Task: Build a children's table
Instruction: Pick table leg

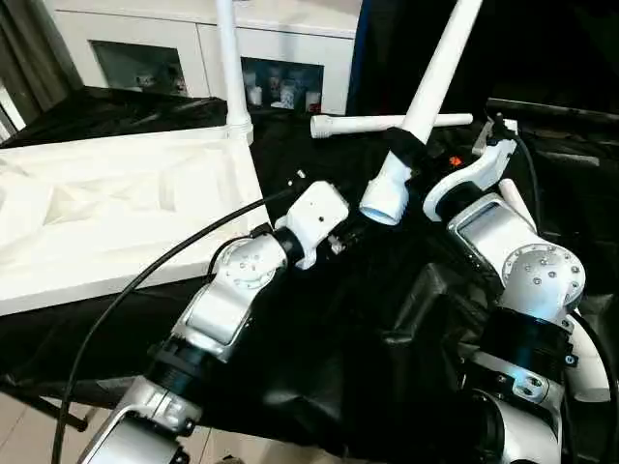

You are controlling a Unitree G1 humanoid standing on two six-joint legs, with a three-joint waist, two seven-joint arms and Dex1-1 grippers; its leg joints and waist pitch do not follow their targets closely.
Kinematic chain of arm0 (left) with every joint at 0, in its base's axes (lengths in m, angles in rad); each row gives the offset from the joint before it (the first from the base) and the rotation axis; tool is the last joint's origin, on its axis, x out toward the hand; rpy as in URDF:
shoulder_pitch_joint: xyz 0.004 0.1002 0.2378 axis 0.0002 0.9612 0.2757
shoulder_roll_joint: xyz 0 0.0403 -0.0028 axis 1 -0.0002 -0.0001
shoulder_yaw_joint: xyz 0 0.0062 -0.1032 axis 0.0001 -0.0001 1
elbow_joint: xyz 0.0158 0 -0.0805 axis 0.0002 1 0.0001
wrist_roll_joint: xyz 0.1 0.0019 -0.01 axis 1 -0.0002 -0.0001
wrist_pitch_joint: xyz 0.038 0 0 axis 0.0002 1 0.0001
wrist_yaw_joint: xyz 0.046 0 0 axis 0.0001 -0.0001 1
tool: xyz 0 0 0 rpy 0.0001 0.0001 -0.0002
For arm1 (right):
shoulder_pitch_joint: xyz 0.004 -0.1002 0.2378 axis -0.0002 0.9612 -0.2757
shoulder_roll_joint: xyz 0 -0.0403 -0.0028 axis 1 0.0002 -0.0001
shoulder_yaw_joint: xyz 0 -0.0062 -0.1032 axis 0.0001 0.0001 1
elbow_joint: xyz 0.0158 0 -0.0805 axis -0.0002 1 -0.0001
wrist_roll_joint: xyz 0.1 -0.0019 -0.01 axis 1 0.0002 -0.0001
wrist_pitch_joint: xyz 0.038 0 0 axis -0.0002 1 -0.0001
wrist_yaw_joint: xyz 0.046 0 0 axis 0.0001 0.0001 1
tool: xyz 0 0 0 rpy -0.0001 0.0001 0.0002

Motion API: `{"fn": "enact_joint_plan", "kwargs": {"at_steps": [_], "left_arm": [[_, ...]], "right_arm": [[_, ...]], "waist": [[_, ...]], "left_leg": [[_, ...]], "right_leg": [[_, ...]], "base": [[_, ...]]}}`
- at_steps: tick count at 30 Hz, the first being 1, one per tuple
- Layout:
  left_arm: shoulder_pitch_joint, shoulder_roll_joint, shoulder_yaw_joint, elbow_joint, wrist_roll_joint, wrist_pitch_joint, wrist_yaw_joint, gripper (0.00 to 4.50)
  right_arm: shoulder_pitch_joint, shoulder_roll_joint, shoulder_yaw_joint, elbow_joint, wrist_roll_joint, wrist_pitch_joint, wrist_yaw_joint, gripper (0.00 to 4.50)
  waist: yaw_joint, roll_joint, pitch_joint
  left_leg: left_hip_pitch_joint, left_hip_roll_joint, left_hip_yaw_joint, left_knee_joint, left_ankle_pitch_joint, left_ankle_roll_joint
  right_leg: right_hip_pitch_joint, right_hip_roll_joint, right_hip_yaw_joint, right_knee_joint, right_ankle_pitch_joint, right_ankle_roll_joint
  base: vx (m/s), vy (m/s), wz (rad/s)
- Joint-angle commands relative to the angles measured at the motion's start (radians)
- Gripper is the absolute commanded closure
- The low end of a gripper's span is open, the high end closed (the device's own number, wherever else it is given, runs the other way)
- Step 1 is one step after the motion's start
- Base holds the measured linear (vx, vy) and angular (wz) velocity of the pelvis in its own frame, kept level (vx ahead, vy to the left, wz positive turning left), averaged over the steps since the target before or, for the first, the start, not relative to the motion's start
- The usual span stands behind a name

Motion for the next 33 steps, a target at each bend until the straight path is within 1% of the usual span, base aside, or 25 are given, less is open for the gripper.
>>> {"fn": "enact_joint_plan", "kwargs": {"at_steps": [1,2,3,5,6,7,8,9,10,11,12,13,16,17,18,20,22,24,26,27,29,30,31,32,33], "left_arm": [[-0.006,-0.007,0.012,-0.057,-0.039,-0.031,-0.036,1.24],[-0.005,-0.009,0.014,-0.062,-0.048,-0.027,-0.044,1.07],[-0.004,-0.012,0.019,-0.067,-0.061,-0.025,-0.057,0.90],[-0.004,-0.012,0.025,-0.071,-0.066,-0.027,-0.065,0.90],[-0.004,-0.013,0.027,-0.069,-0.064,-0.034,-0.060,0.77],[-0.004,-0.013,0.027,-0.069,-0.064,-0.034,-0.060,0.77],[-0.006,-0.016,0.033,-0.065,-0.060,-0.040,-0.053,0.54],[-0.009,-0.016,0.034,-0.059,-0.055,-0.040,-0.048,0.54],[-0.013,-0.014,0.030,-0.048,-0.041,-0.042,-0.042,0.43],[-0.025,-0.007,0.018,-0.014,0.003,-0.046,-0.015,0.41],[-0.029,-0.006,0.016,0.003,0.023,-0.052,-0.002,0.39],[-0.033,-0.007,0.017,0.014,0.031,-0.056,0.008,0.39],[-0.046,-0.025,0.042,0.041,0.035,-0.057,0.051,0.39],[-0.050,-0.032,0.054,0.044,0.028,-0.059,0.064,0.68],[-0.054,-0.037,0.065,0.046,0.026,-0.062,0.076,0.75],[-0.059,-0.039,0.078,0.049,0.021,-0.070,0.085,0.81],[-0.064,-0.044,0.095,0.051,0.015,-0.087,0.096,1.11],[-0.068,-0.047,0.107,0.055,0.019,-0.103,0.114,1.20],[-0.075,-0.048,0.118,0.063,0.022,-0.117,0.130,1.39],[-0.081,-0.048,0.130,0.068,0.026,-0.133,0.150,1.39],[-0.086,-0.046,0.142,0.070,0.032,-0.148,0.170,1.61],[-0.090,-0.044,0.149,0.073,0.034,-0.156,0.182,1.61],[-0.096,-0.039,0.154,0.077,0.040,-0.165,0.195,1.74],[-0.097,-0.038,0.155,0.078,0.042,-0.167,0.197,1.74],[-0.098,-0.037,0.156,0.078,0.044,-0.169,0.198,1.86]], "right_arm": [[0.006,-0.011,0.017,0.014,0.004,0.008,-0.011,2.61],[0.006,-0.013,0.018,0.015,0.006,0.007,-0.012,2.61],[0.008,-0.017,0.023,0.018,0.009,0.004,-0.014,2.61],[0.010,-0.020,0.026,0.023,0.012,0.001,-0.016,2.61],[0.010,-0.021,0.028,0.024,0.012,0.001,-0.016,2.62],[0.010,-0.021,0.028,0.024,0.012,0.001,-0.016,2.62],[0.011,-0.022,0.030,0.024,0.014,0.000,-0.017,2.62],[0.012,-0.023,0.032,0.024,0.015,0.000,-0.019,2.62],[0.014,-0.023,0.034,0.024,0.016,0.000,-0.020,2.62],[0.016,-0.021,0.035,0.019,0.019,0.003,-0.023,2.62],[0.017,-0.021,0.037,0.017,0.021,0.004,-0.025,2.62],[0.017,-0.021,0.038,0.016,0.023,0.005,-0.026,2.62],[0.018,-0.021,0.040,0.011,0.029,0.007,-0.029,2.62],[0.018,-0.021,0.040,0.009,0.030,0.008,-0.029,2.62],[0.019,-0.021,0.040,0.008,0.031,0.008,-0.031,2.62],[0.021,-0.022,0.042,0.006,0.033,0.008,-0.033,2.62],[0.024,-0.025,0.045,0.006,0.036,0.007,-0.035,2.62],[0.025,-0.025,0.046,0.007,0.037,0.007,-0.036,2.62],[0.027,-0.024,0.048,0.008,0.040,0.005,-0.037,2.62],[0.028,-0.023,0.049,0.008,0.042,0.004,-0.040,2.62],[0.030,-0.020,0.050,0.006,0.045,0.007,-0.042,2.62],[0.031,-0.019,0.053,0.005,0.048,0.008,-0.043,2.62],[0.033,-0.017,0.055,0.004,0.050,0.008,-0.044,2.62],[0.033,-0.017,0.056,0.004,0.051,0.008,-0.045,2.62],[0.034,-0.017,0.057,0.004,0.052,0.008,-0.045,2.62]], "waist": [[0.003,-0.011,-0.078],[0.002,-0.012,-0.078],[0.001,-0.013,-0.075],[0.001,-0.013,-0.076],[0.001,-0.013,-0.076],[0.001,-0.012,-0.076],[0.000,-0.013,-0.076],[0.000,-0.013,-0.076],[0.000,-0.013,-0.076],[0.000,-0.013,-0.076],[0.000,-0.014,-0.076],[0.000,-0.011,-0.076],[0.000,-0.013,-0.077],[0.000,-0.014,-0.077],[0.000,-0.012,-0.078],[0.000,-0.013,-0.077],[0.000,-0.014,-0.076],[0.001,-0.014,-0.077],[0.001,-0.014,-0.076],[0.001,-0.014,-0.077],[0.002,-0.014,-0.077],[0.002,-0.013,-0.077],[0.001,-0.013,-0.077],[0.001,-0.013,-0.077],[0.001,-0.013,-0.077]], "left_leg": [[0.004,0.043,0.000,-0.059,0.072,0.032],[0.003,0.043,0.001,-0.058,0.072,0.030],[0.003,0.041,0.002,-0.059,0.064,0.030],[0.004,0.042,0.002,-0.059,0.059,0.026],[0.003,0.042,0.002,-0.059,0.058,0.025],[0.004,0.042,0.002,-0.060,0.056,0.023],[0.004,0.043,0.003,-0.060,0.056,0.022],[0.004,0.043,0.003,-0.060,0.056,0.022],[0.004,0.042,0.003,-0.060,0.055,0.021],[0.004,0.042,0.003,-0.059,0.053,0.021],[0.003,0.042,0.003,-0.059,0.054,0.022],[0.004,0.042,0.003,-0.059,0.055,0.021],[0.003,0.042,0.003,-0.059,0.051,0.017],[0.002,0.042,0.002,-0.059,0.051,0.016],[0.003,0.042,0.002,-0.059,0.052,0.016],[0.003,0.042,0.003,-0.059,0.042,0.018],[0.003,0.042,0.004,-0.059,0.037,0.018],[0.002,0.043,0.004,-0.059,0.038,0.020],[0.003,0.044,0.005,-0.059,0.036,0.021],[0.003,0.043,0.005,-0.059,0.034,0.021],[0.003,0.043,0.005,-0.059,0.038,0.023],[0.003,0.043,0.005,-0.058,0.039,0.023],[0.003,0.043,0.005,-0.059,0.035,0.022],[0.003,0.042,0.005,-0.059,0.035,0.020],[0.003,0.042,0.005,-0.059,0.034,0.019]], "right_leg": [[0.069,-0.082,0.044,-0.050,0.143,-0.212],[0.070,-0.080,0.044,-0.050,0.147,-0.216],[0.068,-0.078,0.044,-0.051,0.138,-0.211],[0.069,-0.080,0.044,-0.052,0.125,-0.205],[0.069,-0.080,0.045,-0.052,0.124,-0.204],[0.069,-0.079,0.045,-0.052,0.124,-0.201],[0.069,-0.080,0.044,-0.052,0.126,-0.200],[0.069,-0.079,0.045,-0.052,0.127,-0.199],[0.070,-0.079,0.045,-0.053,0.127,-0.198],[0.070,-0.079,0.045,-0.053,0.124,-0.195],[0.071,-0.079,0.046,-0.053,0.127,-0.191],[0.070,-0.078,0.045,-0.054,0.127,-0.189],[0.072,-0.080,0.046,-0.054,0.126,-0.190],[0.072,-0.079,0.045,-0.053,0.127,-0.194],[0.072,-0.080,0.045,-0.053,0.129,-0.196],[0.071,-0.080,0.046,-0.055,0.118,-0.197],[0.070,-0.079,0.046,-0.056,0.108,-0.197],[0.070,-0.080,0.045,-0.056,0.104,-0.195],[0.069,-0.080,0.045,-0.056,0.104,-0.194],[0.069,-0.080,0.045,-0.056,0.102,-0.193],[0.069,-0.079,0.045,-0.056,0.107,-0.189],[0.069,-0.080,0.045,-0.056,0.109,-0.189],[0.069,-0.079,0.045,-0.056,0.109,-0.188],[0.069,-0.079,0.045,-0.056,0.105,-0.185],[0.069,-0.079,0.044,-0.057,0.103,-0.185]], "base": [[0.000,0.000,0.00],[0.000,0.000,0.00],[0.000,0.000,0.00],[0.000,0.000,0.00],[0.000,0.000,0.00],[0.000,0.000,0.00],[0.000,0.000,0.00],[0.000,0.000,0.00],[0.000,0.000,0.00],[0.000,0.000,0.00],[0.000,0.000,0.00],[0.000,0.000,0.00],[0.000,0.000,0.00],[0.000,0.000,0.00],[0.000,0.000,0.00],[0.000,0.000,0.00],[0.000,0.000,0.00],[0.000,0.000,0.00],[0.000,0.000,0.00],[0.000,0.000,0.00],[0.000,0.000,0.00],[0.000,0.000,0.00],[0.000,0.000,0.00],[0.000,0.000,0.00],[0.000,0.000,0.00]]}}
